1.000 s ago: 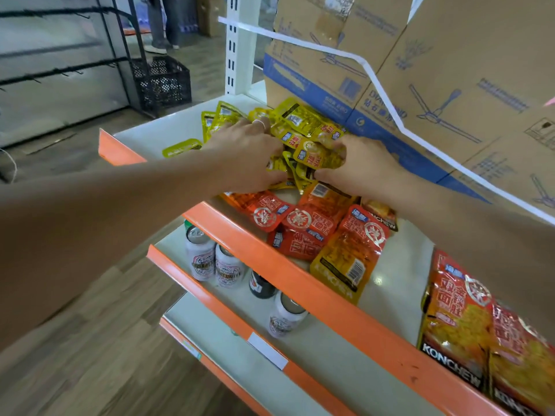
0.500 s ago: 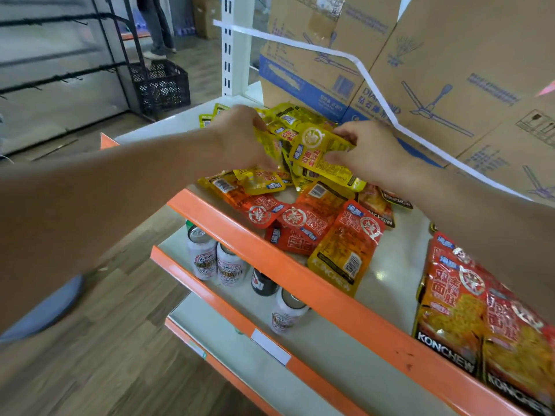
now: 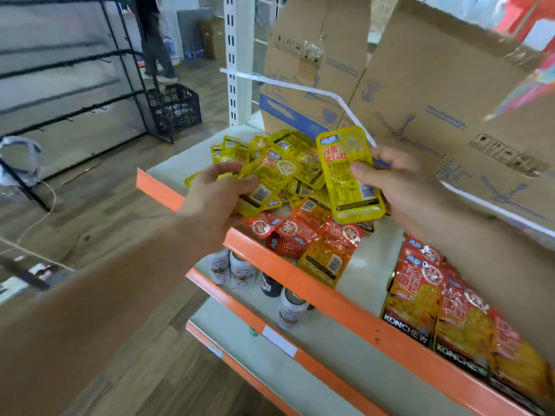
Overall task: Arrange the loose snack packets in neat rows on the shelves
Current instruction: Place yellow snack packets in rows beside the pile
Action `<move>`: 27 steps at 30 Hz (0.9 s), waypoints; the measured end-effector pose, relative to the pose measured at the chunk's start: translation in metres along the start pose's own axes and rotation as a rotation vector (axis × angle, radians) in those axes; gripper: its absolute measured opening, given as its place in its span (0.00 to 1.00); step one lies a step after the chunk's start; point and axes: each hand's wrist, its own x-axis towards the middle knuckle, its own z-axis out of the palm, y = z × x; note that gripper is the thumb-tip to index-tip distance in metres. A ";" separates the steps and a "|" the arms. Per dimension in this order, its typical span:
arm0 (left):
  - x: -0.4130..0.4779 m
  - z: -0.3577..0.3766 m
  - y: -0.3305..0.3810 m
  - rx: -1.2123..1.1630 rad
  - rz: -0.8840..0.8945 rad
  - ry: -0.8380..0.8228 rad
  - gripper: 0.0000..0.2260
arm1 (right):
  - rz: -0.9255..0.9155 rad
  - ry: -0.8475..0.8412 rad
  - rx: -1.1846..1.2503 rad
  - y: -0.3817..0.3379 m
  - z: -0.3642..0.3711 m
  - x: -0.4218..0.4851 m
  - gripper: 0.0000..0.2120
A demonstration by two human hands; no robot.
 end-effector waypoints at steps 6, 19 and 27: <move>-0.081 0.006 0.010 -0.065 -0.039 -0.117 0.23 | 0.107 0.028 0.208 -0.024 -0.010 -0.079 0.06; -0.222 0.032 0.017 -0.092 0.106 -0.313 0.15 | 0.137 0.156 0.339 -0.073 -0.048 -0.239 0.08; -0.272 0.054 0.005 0.005 0.103 -0.526 0.19 | 0.064 0.395 0.338 -0.090 -0.083 -0.329 0.11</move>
